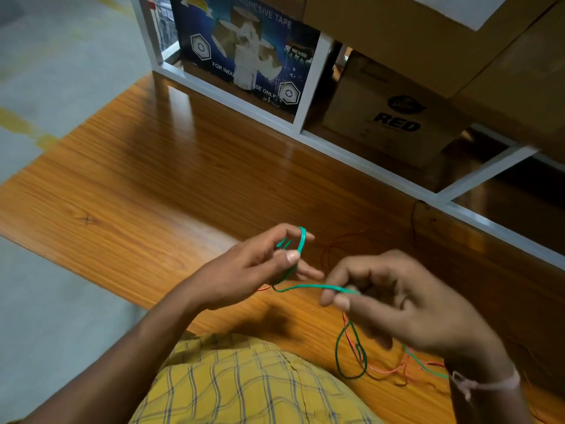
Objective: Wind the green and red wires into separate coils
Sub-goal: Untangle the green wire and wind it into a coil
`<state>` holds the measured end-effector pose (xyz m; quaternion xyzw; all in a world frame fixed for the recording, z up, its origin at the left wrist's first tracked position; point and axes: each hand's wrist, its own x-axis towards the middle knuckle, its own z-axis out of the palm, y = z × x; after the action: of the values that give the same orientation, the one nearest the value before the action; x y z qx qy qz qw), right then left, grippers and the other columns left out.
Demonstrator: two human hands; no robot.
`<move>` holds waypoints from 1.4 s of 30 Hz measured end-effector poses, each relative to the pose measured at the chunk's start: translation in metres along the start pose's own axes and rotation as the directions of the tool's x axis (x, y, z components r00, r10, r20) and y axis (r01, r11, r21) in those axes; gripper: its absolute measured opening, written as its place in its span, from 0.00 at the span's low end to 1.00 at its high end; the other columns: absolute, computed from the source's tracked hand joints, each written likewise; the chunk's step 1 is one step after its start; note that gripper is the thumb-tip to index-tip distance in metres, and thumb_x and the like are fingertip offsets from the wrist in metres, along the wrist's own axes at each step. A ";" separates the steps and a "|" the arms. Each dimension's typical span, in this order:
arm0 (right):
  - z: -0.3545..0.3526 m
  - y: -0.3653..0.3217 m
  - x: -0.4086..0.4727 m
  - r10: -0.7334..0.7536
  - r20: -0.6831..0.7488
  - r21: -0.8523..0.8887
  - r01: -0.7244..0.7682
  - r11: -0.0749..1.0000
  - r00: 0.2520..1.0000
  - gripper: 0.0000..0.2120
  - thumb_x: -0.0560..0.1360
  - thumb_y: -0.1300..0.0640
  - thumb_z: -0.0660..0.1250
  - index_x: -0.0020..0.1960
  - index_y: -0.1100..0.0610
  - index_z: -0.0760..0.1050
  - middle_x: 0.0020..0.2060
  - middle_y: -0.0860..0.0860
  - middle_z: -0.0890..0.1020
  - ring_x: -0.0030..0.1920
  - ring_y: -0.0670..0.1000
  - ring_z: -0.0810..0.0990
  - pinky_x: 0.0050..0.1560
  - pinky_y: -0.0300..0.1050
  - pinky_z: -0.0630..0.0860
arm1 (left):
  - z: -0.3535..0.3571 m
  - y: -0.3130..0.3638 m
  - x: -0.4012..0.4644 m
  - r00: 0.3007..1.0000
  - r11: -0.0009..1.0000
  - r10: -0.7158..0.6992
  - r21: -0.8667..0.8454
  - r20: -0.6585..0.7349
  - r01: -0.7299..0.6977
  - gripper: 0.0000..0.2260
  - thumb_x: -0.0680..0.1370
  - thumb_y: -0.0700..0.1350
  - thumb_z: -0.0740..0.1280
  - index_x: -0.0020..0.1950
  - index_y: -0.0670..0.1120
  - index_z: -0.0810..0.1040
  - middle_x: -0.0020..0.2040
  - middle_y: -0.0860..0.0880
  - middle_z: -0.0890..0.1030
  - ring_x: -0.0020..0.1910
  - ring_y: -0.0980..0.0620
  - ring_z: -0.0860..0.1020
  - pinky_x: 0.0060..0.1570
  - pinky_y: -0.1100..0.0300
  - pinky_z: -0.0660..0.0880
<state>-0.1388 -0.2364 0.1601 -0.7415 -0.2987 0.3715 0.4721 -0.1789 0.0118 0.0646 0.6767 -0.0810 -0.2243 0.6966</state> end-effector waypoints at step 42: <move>0.050 0.125 0.050 0.060 -0.332 -0.289 -0.162 0.944 0.941 0.08 0.84 0.58 0.66 0.59 0.50 0.82 0.33 0.48 0.80 0.32 0.41 0.74 0.37 0.36 0.67 | -0.009 0.021 0.010 0.979 0.554 0.053 -0.810 -0.197 -0.193 0.19 0.86 0.44 0.57 0.76 0.41 0.72 0.54 0.46 0.88 0.34 0.56 0.82 0.64 0.37 0.80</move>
<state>-0.1421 -0.2198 0.0178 -0.8728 -0.2305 0.2213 0.3690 -0.1622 0.0155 0.0831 0.2800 0.0385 -0.1353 0.9496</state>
